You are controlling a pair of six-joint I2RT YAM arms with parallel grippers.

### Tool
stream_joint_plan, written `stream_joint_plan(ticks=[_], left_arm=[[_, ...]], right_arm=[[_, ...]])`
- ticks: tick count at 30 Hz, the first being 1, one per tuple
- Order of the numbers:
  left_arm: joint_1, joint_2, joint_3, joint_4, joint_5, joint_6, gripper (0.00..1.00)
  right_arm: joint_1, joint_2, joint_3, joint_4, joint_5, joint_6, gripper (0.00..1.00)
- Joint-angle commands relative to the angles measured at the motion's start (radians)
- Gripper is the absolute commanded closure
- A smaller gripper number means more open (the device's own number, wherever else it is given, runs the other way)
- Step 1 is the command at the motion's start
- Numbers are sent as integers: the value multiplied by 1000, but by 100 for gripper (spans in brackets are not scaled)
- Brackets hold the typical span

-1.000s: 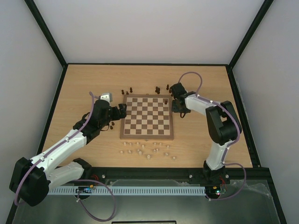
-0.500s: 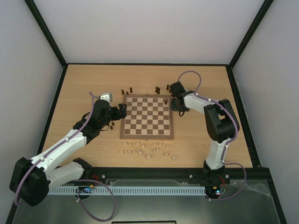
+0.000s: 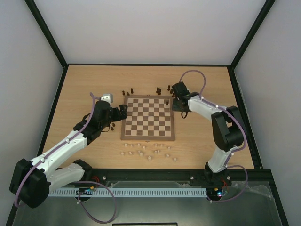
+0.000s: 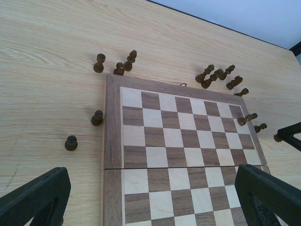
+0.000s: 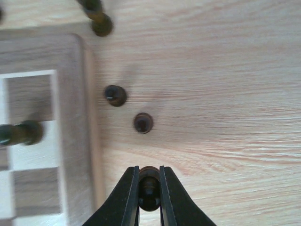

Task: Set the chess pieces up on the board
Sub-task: Pick up the chess piece at the center of the board, then place the chess piece on the chessboard.

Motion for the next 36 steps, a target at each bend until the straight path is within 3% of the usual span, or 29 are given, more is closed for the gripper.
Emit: stream_joint_plan(ticks=[1, 7, 19, 36], left_arm=[[8, -2, -12, 16, -3, 1, 1], [7, -4, -13, 13, -10, 1, 1], [8, -1, -11, 12, -18, 1, 1], [9, 3, -14, 12, -24, 1, 1]], right_arm=[[60, -79, 15, -85, 11, 11, 95], [119, -83, 119, -122, -68, 2, 95], [136, 127, 342, -162, -142, -42, 95], [152, 219, 366, -177, -123, -50, 94]])
